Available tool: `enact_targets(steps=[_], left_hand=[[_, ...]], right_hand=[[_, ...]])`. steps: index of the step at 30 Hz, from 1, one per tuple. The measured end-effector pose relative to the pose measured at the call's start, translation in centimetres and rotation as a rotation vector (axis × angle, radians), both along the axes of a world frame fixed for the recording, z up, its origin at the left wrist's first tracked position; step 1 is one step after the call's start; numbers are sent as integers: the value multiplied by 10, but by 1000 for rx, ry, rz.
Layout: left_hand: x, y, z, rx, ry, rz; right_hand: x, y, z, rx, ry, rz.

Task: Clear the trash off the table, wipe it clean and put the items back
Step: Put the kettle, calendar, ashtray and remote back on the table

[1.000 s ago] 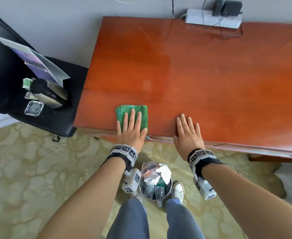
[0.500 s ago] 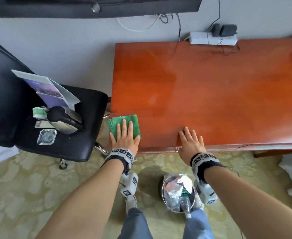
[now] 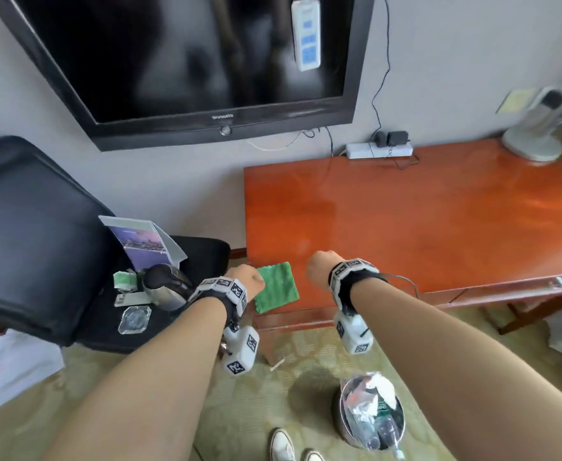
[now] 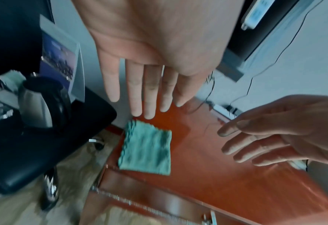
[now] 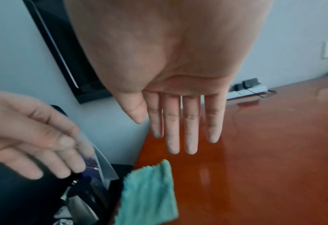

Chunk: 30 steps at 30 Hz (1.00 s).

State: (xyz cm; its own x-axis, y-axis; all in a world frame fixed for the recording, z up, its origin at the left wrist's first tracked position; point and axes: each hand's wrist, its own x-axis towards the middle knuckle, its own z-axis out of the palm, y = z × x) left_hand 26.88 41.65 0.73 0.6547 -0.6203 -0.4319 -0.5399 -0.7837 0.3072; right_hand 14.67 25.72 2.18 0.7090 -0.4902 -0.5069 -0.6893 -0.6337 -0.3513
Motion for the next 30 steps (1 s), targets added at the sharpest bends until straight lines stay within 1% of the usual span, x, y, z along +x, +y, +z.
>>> enact_targets(steps=[4,7,10,12,14,16,19,23,27,29,30], left_hand=[[16,44,46,-76,-88,124],[22,79,57,-57,-121,183],[30,126,54,-17,-124,260],[36,157,46,9,-106,312],[42,188,37,74,-76,346],[55,218,21,107,-56,388],[90,252,-4,119,-19,446],[148,283,-44,188,8,402],[223,306,-109,207,116,400],[254,316,-135,193,216,413],[271,317,-150,171,285,450]], right_hand=[[33,31,32,92,-85,83],[52,56,40,86,-134,138],[65,91,34,52,-109,221],[71,112,30,23,-48,266],[85,123,13,-13,-21,329],[101,133,2,-28,-15,367],[139,149,-16,-43,-16,347],[197,178,-45,-52,49,348],[245,199,-88,-8,123,213],[264,207,-112,22,161,129],[273,209,-125,33,178,98]])
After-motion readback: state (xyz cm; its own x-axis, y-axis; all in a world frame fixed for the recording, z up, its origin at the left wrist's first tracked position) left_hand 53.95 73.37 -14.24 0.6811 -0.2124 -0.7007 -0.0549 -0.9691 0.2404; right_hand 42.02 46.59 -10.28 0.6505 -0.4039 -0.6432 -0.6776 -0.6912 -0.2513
